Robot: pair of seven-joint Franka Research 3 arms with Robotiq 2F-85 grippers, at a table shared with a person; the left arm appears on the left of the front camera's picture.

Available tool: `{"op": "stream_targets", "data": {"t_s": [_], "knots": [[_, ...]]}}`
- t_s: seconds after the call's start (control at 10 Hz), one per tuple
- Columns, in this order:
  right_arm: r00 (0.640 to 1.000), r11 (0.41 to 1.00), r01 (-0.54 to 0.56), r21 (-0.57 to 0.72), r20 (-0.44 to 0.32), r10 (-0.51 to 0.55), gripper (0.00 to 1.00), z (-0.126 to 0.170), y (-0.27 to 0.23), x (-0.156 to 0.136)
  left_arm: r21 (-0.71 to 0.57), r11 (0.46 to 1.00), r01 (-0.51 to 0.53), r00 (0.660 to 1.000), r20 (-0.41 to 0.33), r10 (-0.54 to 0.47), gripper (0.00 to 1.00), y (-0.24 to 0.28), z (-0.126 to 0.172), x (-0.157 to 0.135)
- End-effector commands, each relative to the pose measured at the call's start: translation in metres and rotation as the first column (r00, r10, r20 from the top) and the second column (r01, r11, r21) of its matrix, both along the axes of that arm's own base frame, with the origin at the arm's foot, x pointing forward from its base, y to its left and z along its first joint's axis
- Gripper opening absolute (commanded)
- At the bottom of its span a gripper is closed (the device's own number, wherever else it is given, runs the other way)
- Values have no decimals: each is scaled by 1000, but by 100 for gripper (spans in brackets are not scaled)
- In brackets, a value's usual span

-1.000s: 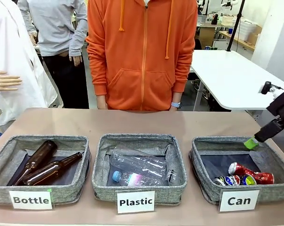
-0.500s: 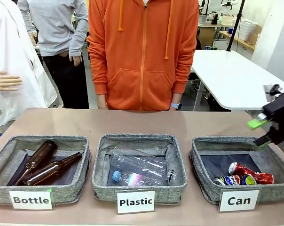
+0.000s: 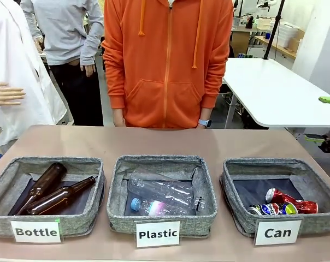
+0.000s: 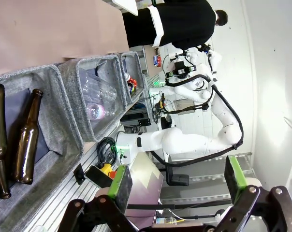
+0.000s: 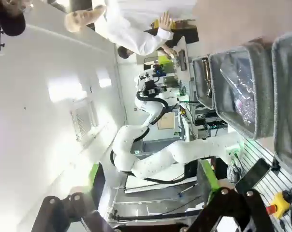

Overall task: Sort the can waste into the basket.
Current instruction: Pick up the can waste from the table and place it in the right Fabric basket.

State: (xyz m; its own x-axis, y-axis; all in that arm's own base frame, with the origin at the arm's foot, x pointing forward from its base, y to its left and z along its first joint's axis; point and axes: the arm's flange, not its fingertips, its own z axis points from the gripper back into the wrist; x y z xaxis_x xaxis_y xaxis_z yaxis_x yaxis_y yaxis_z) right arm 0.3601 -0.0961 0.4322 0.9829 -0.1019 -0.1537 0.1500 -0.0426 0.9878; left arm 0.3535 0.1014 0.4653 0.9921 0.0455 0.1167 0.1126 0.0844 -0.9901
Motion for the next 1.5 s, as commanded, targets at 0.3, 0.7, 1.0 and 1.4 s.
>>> {"op": "stream_targets", "data": {"t_s": [0.3,0.7,1.0,1.4], "knots": [[991,985,-125,-120,26,129,100,9,1,-3,-2,1000,-5,1000,-10,5,100,-2,2,-1],[991,985,-125,-120,26,129,100,9,1,-3,-2,1000,-5,1000,-10,5,100,-2,2,-1],[991,985,-125,-120,26,129,100,9,1,-3,-2,1000,-5,1000,-10,5,100,-2,2,-1],[991,985,-125,-120,26,129,100,9,1,-3,-2,1000,-5,1000,-10,5,100,-2,2,-1]]}}
